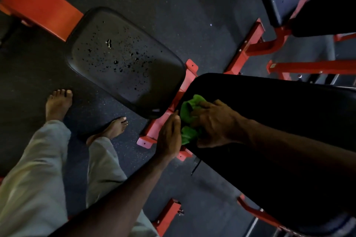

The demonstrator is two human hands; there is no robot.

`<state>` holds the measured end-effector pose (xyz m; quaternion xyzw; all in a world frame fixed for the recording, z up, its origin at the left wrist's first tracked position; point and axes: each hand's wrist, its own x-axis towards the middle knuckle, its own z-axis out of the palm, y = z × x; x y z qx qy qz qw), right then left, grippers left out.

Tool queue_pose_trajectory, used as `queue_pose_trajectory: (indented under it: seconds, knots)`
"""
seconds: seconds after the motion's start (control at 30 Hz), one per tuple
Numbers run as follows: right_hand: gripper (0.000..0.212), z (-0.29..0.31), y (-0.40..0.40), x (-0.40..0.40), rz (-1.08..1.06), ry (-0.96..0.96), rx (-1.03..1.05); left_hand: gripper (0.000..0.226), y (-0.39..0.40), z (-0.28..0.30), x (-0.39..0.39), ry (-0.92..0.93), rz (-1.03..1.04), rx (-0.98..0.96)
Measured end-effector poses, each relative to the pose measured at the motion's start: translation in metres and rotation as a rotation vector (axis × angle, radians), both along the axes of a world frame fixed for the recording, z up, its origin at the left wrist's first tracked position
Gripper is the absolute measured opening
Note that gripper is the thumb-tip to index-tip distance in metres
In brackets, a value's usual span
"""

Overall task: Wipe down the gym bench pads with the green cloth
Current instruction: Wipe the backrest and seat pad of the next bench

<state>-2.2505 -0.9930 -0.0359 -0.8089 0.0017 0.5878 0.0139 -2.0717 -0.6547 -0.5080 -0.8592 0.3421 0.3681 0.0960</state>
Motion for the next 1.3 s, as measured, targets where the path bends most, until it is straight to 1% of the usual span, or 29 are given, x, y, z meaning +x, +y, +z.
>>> queue_pose_trajectory:
  seconds: [0.03,0.07,0.1,0.13,0.17,0.2,0.23,0.27,0.3,0.33,0.37,0.4,0.43,0.47,0.5,0.53,0.6,0.67,0.7,0.77,0.83,0.87,0.97,1.0,1.03,1.13,1.17,1.23,1.3]
  knots:
    - [0.072,0.006,-0.011,0.004,-0.011,-0.01,-0.052,0.025,-0.001,0.008,0.002,0.008,-0.015,0.029]
    - [0.072,0.01,-0.025,0.011,-0.002,-0.017,-0.165,0.024,-0.001,0.009,0.004,0.019,0.028,0.033]
    - [0.074,0.012,-0.035,0.017,0.016,-0.02,-0.292,0.023,0.007,0.008,0.016,0.049,0.104,-0.014]
    - [0.076,0.011,-0.039,0.02,0.025,-0.019,-0.397,0.023,0.006,0.012,0.01,-0.031,0.13,-0.066]
    - [0.077,0.013,-0.034,0.019,0.038,-0.016,-0.427,0.026,-0.001,0.021,-0.001,-0.093,0.204,-0.135]
    - [0.078,0.016,-0.023,0.013,0.057,-0.014,-0.381,0.031,-0.028,0.053,-0.035,0.053,0.286,-0.208]
    - [0.081,0.021,-0.011,0.003,0.069,-0.021,-0.298,0.039,-0.08,0.137,-0.091,0.295,0.374,-0.351]
    - [0.086,0.029,-0.001,-0.005,0.064,-0.011,-0.226,0.051,-0.129,0.23,-0.149,0.595,0.492,-0.563]
    - [0.085,0.036,0.001,-0.005,0.051,-0.017,-0.181,0.064,-0.167,0.304,-0.184,0.783,0.596,-0.614]
    - [0.08,0.04,-0.008,-0.002,0.026,-0.034,-0.17,0.076,-0.192,0.355,-0.196,0.87,0.72,-0.593]
    - [0.076,0.041,-0.022,0.004,-0.002,-0.05,-0.213,0.081,-0.186,0.382,-0.211,1.05,0.634,-0.678]
    - [0.076,0.04,-0.038,0.011,-0.031,-0.04,-0.306,0.08,-0.19,0.39,-0.222,1.168,0.723,-0.708]
    - [0.077,0.041,-0.051,0.019,-0.047,-0.04,-0.411,0.078,-0.187,0.372,-0.211,1.117,0.847,-0.682]
    - [0.079,0.041,-0.056,0.022,-0.054,-0.033,-0.49,0.076,-0.185,0.367,-0.212,1.127,0.838,-0.642]
    - [0.08,0.043,-0.052,0.021,-0.035,-0.03,-0.515,0.075,-0.182,0.361,-0.205,1.151,0.835,-0.643]
    - [0.079,0.045,-0.041,0.016,0.004,-0.012,-0.47,0.076,-0.182,0.362,-0.205,1.163,0.79,-0.661]
    - [0.076,0.056,-0.014,-0.002,0.051,0.001,-0.277,0.072,-0.186,0.378,-0.216,1.027,0.688,-0.764]
    - [0.076,0.072,-0.012,-0.006,0.042,-0.032,-0.166,0.063,-0.19,0.372,-0.214,0.92,0.653,-0.86]
    - [0.075,0.075,-0.023,-0.002,0.015,-0.057,-0.182,0.062,-0.192,0.371,-0.211,0.918,0.666,-0.856]
    - [0.077,0.077,-0.052,0.013,-0.033,-0.06,-0.363,0.072,-0.201,0.386,-0.202,1.052,0.711,-0.832]
    - [0.079,0.073,-0.053,0.016,-0.054,-0.049,-0.507,0.074,-0.209,0.395,-0.198,1.16,0.761,-0.79]
    - [0.079,0.071,-0.038,0.011,-0.034,-0.041,-0.489,0.072,-0.212,0.398,-0.196,1.179,0.774,-0.793]
    - [0.084,0.078,0.019,-0.015,-0.008,-0.029,-0.206,0.072,-0.218,0.4,-0.192,1.186,0.819,-0.803]
    - [0.083,0.081,0.017,-0.018,-0.019,-0.038,-0.175,0.074,-0.219,0.401,-0.191,1.182,0.823,-0.797]
    - [0.083,0.082,0.004,-0.015,-0.033,-0.078,-0.193,0.077,-0.219,0.404,-0.19,1.177,0.812,-0.791]
    - [0.081,0.08,-0.043,0.005,-0.068,-0.092,-0.461,0.073,-0.221,0.415,-0.187,1.192,0.77,-0.801]
    - [0.08,0.08,-0.049,0.008,-0.07,-0.095,-0.512,0.072,-0.221,0.417,-0.188,1.194,0.773,-0.806]
    - [0.074,0.083,-0.033,0.004,-0.01,-0.084,-0.465,0.071,-0.22,0.42,-0.191,1.196,0.78,-0.821]
    - [0.072,0.093,-0.002,-0.009,0.036,-0.082,-0.302,0.075,-0.218,0.418,-0.194,1.203,0.771,-0.843]
